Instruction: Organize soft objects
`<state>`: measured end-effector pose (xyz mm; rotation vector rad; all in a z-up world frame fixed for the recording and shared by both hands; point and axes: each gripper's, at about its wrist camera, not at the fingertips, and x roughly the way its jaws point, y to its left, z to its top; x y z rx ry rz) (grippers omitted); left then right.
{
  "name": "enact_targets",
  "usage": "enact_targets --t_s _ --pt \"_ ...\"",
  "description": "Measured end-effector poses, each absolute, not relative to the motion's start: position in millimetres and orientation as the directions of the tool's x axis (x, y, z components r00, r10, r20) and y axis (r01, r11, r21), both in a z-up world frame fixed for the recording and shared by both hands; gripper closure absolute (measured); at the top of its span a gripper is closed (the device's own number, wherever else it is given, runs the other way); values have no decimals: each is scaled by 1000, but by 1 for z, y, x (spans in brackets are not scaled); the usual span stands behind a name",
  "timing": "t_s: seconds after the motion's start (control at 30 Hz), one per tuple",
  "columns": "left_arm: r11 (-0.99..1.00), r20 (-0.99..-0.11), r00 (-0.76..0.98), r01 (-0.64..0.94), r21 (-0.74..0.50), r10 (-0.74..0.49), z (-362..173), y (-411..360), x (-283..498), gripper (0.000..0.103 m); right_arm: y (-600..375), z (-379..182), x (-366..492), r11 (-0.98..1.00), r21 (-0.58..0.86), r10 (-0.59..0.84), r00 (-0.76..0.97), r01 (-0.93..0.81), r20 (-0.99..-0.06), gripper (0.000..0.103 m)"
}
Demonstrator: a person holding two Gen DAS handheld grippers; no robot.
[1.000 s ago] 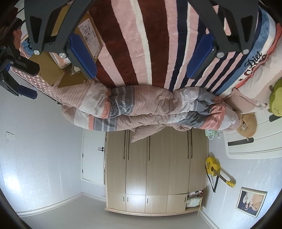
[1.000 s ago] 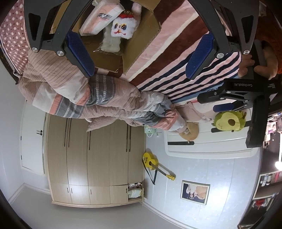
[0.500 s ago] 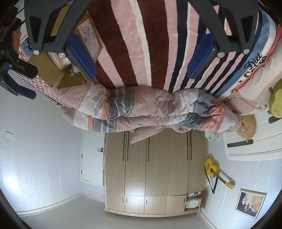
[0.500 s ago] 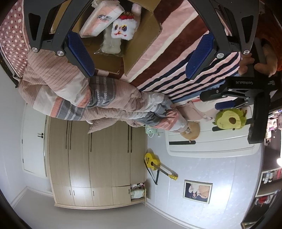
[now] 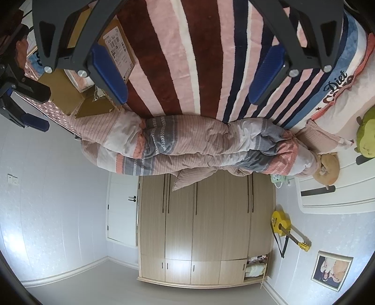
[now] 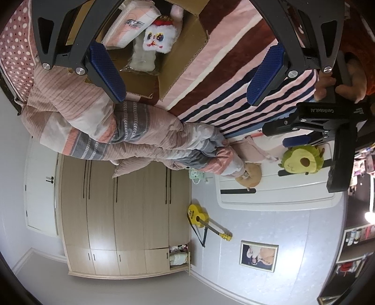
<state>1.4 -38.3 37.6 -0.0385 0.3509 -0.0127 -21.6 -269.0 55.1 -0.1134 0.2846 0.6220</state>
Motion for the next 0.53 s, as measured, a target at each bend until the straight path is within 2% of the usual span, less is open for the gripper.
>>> enact_targets --t_s 0.53 --pt "999 -351 936 8 -52 -26 37 -37 -1 1 -267 59 -21 806 -27 558 773 -592 -302 0"
